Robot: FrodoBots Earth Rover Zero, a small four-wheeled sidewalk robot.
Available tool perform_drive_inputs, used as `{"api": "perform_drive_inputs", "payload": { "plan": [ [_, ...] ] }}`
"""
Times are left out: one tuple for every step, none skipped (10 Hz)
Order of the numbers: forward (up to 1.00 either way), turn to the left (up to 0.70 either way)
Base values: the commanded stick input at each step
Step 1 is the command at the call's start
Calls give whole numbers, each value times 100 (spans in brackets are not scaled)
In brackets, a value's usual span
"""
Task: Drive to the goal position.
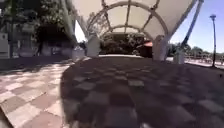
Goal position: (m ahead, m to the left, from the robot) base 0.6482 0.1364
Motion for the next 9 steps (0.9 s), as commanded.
{"api": "perform_drive_inputs", "payload": {
  "plan": [
    [100,0],
    [100,0],
    [100,0],
    [100,0],
    [100,0],
    [100,0],
    [100,0],
    [100,0],
    [100,-11]
  ]
}}
